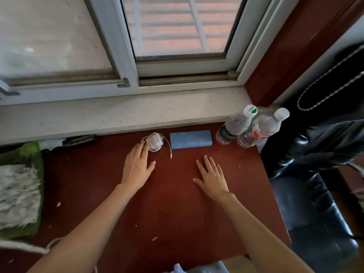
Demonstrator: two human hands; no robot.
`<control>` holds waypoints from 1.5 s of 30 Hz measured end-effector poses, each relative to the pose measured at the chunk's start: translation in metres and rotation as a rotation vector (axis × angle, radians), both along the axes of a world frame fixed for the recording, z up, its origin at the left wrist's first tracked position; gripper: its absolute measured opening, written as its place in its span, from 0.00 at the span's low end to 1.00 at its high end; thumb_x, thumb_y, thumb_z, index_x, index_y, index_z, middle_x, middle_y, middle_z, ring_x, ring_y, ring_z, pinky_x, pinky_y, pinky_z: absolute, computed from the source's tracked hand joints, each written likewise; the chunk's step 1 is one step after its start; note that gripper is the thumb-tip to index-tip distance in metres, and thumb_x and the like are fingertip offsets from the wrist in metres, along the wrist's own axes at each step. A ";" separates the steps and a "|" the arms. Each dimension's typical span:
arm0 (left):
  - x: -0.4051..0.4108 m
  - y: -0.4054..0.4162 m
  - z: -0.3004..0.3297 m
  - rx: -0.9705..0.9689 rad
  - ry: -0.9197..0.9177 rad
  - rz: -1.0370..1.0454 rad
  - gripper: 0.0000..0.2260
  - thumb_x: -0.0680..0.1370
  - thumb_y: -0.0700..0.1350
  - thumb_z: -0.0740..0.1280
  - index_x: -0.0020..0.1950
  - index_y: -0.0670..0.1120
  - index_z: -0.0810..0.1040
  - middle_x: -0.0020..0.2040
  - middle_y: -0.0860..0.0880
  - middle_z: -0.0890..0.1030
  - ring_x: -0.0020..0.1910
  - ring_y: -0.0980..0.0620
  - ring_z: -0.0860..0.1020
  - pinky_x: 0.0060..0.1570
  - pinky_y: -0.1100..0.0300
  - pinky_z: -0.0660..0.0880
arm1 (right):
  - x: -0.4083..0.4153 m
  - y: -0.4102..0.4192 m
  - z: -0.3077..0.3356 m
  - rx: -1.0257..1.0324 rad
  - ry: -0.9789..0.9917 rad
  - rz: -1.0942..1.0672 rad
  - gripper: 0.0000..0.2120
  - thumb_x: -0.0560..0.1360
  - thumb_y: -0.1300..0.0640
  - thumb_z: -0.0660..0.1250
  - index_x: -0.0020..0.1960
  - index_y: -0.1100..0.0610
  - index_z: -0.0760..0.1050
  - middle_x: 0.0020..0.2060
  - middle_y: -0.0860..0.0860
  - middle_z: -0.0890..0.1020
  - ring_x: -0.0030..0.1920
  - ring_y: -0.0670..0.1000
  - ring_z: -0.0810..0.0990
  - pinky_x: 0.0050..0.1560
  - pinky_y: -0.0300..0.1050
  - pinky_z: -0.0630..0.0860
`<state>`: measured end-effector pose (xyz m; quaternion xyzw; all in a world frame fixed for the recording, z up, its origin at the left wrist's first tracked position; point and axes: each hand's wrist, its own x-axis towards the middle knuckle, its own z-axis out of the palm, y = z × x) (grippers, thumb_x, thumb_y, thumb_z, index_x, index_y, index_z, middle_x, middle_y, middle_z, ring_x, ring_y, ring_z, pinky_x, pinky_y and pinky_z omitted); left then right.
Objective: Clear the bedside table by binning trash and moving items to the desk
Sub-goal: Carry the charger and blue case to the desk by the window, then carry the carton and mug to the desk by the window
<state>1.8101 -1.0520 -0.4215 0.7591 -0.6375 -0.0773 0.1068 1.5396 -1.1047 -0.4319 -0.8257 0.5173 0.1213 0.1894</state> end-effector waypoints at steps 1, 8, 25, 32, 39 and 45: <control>-0.004 0.010 0.000 -0.002 -0.008 0.014 0.29 0.73 0.48 0.70 0.70 0.37 0.67 0.68 0.37 0.71 0.65 0.37 0.71 0.61 0.43 0.72 | 0.001 0.000 0.002 0.011 -0.005 -0.007 0.32 0.79 0.41 0.54 0.77 0.49 0.46 0.78 0.54 0.44 0.77 0.54 0.41 0.76 0.54 0.46; -0.033 0.075 -0.008 0.034 0.011 0.017 0.23 0.71 0.48 0.72 0.63 0.40 0.76 0.63 0.40 0.77 0.63 0.39 0.74 0.58 0.45 0.74 | -0.004 0.024 0.018 -0.038 -0.041 -0.110 0.28 0.80 0.44 0.54 0.76 0.53 0.53 0.77 0.55 0.51 0.77 0.54 0.45 0.75 0.54 0.50; -0.184 0.144 0.022 -0.051 0.055 -0.665 0.18 0.73 0.47 0.69 0.61 0.42 0.77 0.60 0.44 0.80 0.63 0.42 0.74 0.60 0.45 0.71 | -0.141 0.297 0.052 -0.452 -0.078 -0.868 0.14 0.77 0.53 0.64 0.59 0.58 0.78 0.61 0.56 0.78 0.65 0.58 0.74 0.65 0.55 0.70; -0.292 0.227 0.037 -0.129 0.019 -0.935 0.18 0.73 0.47 0.70 0.61 0.42 0.78 0.60 0.44 0.79 0.62 0.42 0.75 0.60 0.45 0.72 | -0.219 0.426 0.061 -0.533 -0.019 -1.111 0.14 0.77 0.54 0.64 0.60 0.59 0.77 0.61 0.57 0.78 0.65 0.59 0.73 0.66 0.55 0.68; -0.416 0.336 0.047 -0.126 0.087 -1.056 0.19 0.75 0.48 0.68 0.63 0.42 0.76 0.62 0.43 0.78 0.64 0.43 0.73 0.63 0.46 0.69 | -0.301 0.564 0.063 -0.546 0.011 -1.260 0.16 0.79 0.53 0.61 0.64 0.59 0.74 0.64 0.58 0.76 0.69 0.59 0.69 0.69 0.55 0.65; -0.521 0.402 0.058 -0.099 0.085 -1.222 0.19 0.74 0.47 0.69 0.62 0.42 0.76 0.62 0.43 0.78 0.63 0.41 0.73 0.62 0.43 0.69 | -0.365 0.650 0.067 -0.477 0.064 -1.460 0.20 0.79 0.50 0.59 0.68 0.58 0.69 0.69 0.59 0.70 0.72 0.58 0.64 0.71 0.55 0.62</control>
